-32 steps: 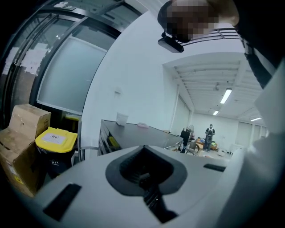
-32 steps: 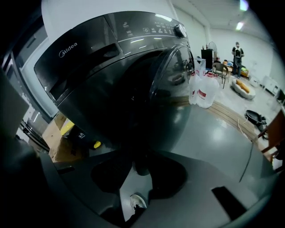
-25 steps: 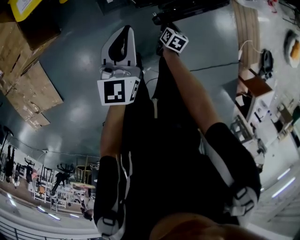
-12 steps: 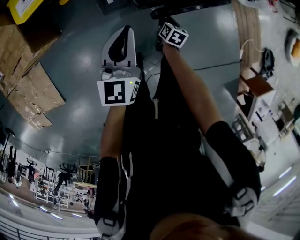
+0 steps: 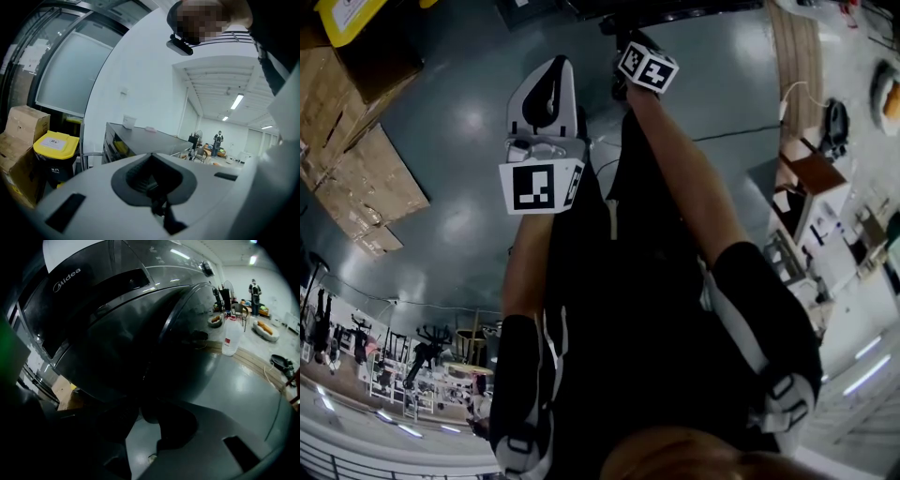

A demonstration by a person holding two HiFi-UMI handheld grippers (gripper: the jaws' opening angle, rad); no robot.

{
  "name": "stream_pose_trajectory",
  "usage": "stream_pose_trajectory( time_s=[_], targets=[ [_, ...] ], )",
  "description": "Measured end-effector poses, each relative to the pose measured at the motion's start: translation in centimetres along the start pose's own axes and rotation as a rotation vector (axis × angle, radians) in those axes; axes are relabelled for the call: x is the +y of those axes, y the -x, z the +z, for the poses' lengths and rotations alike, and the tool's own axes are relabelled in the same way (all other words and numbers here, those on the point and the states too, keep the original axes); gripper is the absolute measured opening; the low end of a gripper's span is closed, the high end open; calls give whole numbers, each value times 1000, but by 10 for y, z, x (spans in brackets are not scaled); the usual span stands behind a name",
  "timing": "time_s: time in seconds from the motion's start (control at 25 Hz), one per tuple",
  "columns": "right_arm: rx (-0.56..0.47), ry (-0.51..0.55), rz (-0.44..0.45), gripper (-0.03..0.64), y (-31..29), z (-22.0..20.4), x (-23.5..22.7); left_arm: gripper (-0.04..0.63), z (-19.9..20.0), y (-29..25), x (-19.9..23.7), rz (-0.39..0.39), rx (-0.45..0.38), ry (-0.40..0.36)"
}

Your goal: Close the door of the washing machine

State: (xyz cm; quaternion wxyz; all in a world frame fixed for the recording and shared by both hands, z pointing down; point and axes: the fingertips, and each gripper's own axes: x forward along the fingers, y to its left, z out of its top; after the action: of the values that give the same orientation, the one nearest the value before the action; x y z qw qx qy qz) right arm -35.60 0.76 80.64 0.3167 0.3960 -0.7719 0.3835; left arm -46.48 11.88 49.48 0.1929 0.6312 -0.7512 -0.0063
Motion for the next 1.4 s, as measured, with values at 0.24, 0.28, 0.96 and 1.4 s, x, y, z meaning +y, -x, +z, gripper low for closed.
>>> stream_pose_trajectory(
  time_s=[0.24, 0.28, 0.96, 1.4],
  targets=[
    [51, 143, 1, 109, 11, 0, 4, 2, 8, 5, -2, 13, -2, 6],
    [57, 155, 7, 109, 17, 0, 6, 2, 11, 6, -4, 15, -4, 10],
    [-256, 318, 315, 9, 226, 162, 95, 2, 131, 21, -42, 35, -138, 6],
    [-544, 471, 405, 9, 386, 228, 142, 2, 190, 72, -56, 34, -233, -6]
  ],
)
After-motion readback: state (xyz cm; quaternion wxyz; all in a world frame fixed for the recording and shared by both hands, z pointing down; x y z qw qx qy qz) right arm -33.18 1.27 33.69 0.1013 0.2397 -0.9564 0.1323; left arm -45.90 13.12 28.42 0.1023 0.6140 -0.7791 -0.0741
